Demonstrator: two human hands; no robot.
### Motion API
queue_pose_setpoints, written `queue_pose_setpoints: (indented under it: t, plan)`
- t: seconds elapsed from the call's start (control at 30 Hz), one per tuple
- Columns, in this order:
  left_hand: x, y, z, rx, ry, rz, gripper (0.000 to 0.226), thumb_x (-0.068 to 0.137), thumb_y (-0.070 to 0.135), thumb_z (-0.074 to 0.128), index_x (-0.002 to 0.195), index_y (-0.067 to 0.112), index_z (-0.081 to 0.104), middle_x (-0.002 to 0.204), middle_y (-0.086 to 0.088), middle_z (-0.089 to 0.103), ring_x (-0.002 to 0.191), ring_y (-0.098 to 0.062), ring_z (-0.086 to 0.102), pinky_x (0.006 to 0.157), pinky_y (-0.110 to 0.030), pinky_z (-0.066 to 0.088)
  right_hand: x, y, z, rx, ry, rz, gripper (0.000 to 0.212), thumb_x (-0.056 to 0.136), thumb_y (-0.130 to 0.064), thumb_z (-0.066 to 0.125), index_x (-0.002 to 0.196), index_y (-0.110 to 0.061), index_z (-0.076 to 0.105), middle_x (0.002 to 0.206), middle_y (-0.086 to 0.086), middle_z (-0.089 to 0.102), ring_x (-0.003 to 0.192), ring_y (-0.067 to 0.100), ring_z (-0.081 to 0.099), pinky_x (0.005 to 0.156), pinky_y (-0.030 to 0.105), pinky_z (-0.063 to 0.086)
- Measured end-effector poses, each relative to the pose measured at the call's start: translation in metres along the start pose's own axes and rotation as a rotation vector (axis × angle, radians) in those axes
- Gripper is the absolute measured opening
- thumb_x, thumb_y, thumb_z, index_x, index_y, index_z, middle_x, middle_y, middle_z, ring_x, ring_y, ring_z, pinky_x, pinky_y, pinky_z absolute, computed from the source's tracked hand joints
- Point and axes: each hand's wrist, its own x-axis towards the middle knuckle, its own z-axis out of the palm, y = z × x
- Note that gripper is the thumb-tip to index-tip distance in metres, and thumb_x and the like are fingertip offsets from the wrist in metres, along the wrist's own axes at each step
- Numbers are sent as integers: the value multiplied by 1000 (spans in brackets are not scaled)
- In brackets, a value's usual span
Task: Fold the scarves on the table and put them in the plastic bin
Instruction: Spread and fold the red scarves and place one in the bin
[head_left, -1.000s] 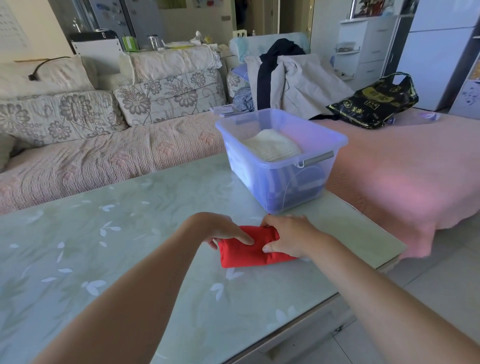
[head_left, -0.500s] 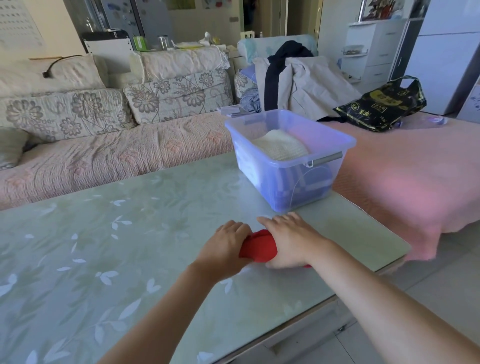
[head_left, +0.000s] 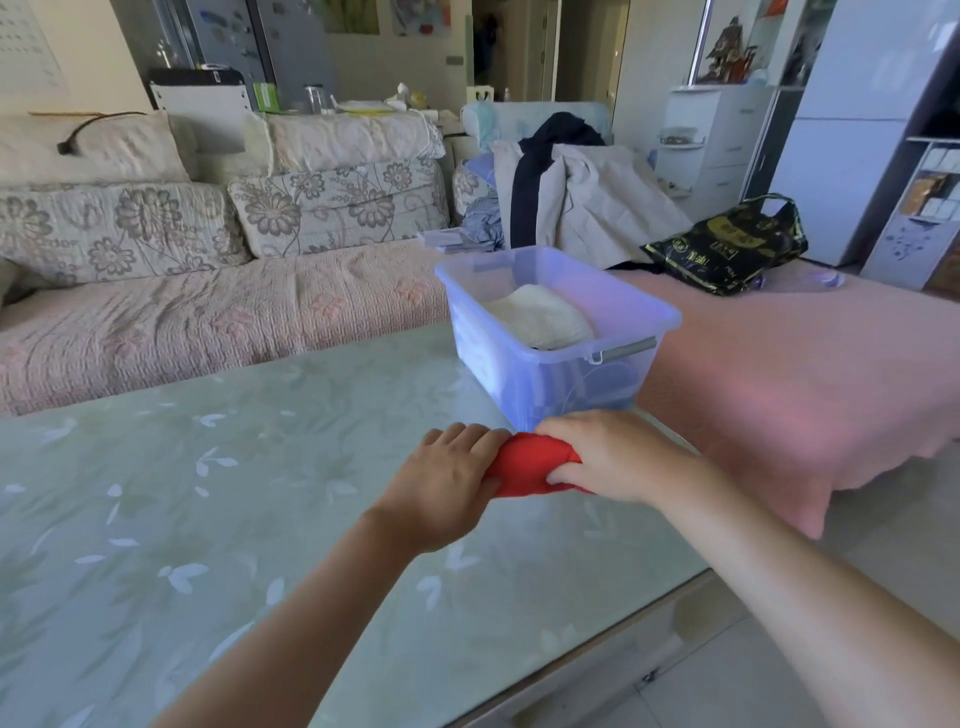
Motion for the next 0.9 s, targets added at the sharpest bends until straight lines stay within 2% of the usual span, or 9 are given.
queue_pose_setpoints:
  t: [0.2, 0.33, 0.43, 0.5, 0.6, 0.67, 0.73, 0.83, 0.9]
  plan:
    - [75, -4, -66, -14, 187, 32, 49, 94, 37, 38, 137, 15, 48, 118, -2, 60, 99, -28, 54, 86, -41, 46, 24, 23, -114, -79, 104, -81, 45, 90, -35, 66, 134, -34, 54, 117, -11, 50, 116, 9, 45, 99, 30, 36]
    - [136, -17, -80, -43, 223, -14, 45, 97, 30, 48, 138, 13, 48, 122, -8, 59, 104, -34, 54, 89, -43, 46, 62, 52, -149, -146, 202, -67, 51, 91, -24, 62, 138, -35, 46, 134, -5, 51, 126, 18, 44, 106, 39, 37]
    - [181, -26, -72, -96, 131, -105, 45, 99, 29, 49, 142, 18, 44, 132, -7, 55, 116, -32, 50, 95, -42, 43, 92, 81, -155, -84, 209, 11, 45, 90, -21, 59, 130, -37, 46, 128, -3, 56, 118, 21, 49, 99, 44, 43]
    - [208, -32, -61, -169, 7, -154, 43, 100, 28, 47, 142, 20, 43, 134, -7, 55, 119, -30, 49, 96, -40, 42, 110, 101, -153, -61, 140, 77, 44, 90, -22, 59, 129, -38, 48, 127, -2, 59, 115, 23, 54, 96, 45, 46]
    - [238, -40, -44, -249, -183, -210, 41, 101, 28, 44, 142, 21, 42, 133, -7, 56, 117, -28, 52, 93, -36, 41, 131, 126, -147, -67, 38, 137, 42, 94, -20, 57, 134, -31, 54, 138, -4, 56, 124, 22, 52, 100, 34, 42]
    - [252, -43, -34, -253, -235, -238, 40, 102, 27, 43, 141, 20, 43, 134, -6, 55, 117, -28, 52, 86, -31, 38, 141, 134, -141, -8, 4, 171, 38, 96, -12, 51, 132, -23, 58, 131, -1, 58, 117, 21, 53, 90, 30, 42]
    - [263, -47, -23, -259, -296, -275, 37, 103, 27, 41, 138, 18, 45, 133, -6, 54, 114, -28, 52, 83, -29, 34, 150, 141, -132, 27, -24, 194, 38, 94, -9, 43, 125, -25, 59, 120, 3, 62, 104, 23, 57, 85, 34, 47]
    - [273, -58, -4, -251, -429, -326, 35, 103, 30, 37, 134, 16, 47, 126, -10, 56, 106, -29, 55, 83, -33, 40, 166, 147, -116, -1, -39, 192, 36, 88, -8, 37, 111, -27, 57, 106, 6, 61, 93, 26, 57, 72, 35, 47]
    - [277, -66, 6, -241, -516, -339, 37, 104, 32, 34, 134, 16, 48, 122, -10, 58, 105, -28, 56, 85, -36, 43, 176, 146, -103, -30, -84, 176, 37, 86, -5, 37, 107, -27, 57, 105, 4, 59, 94, 26, 56, 72, 35, 47]
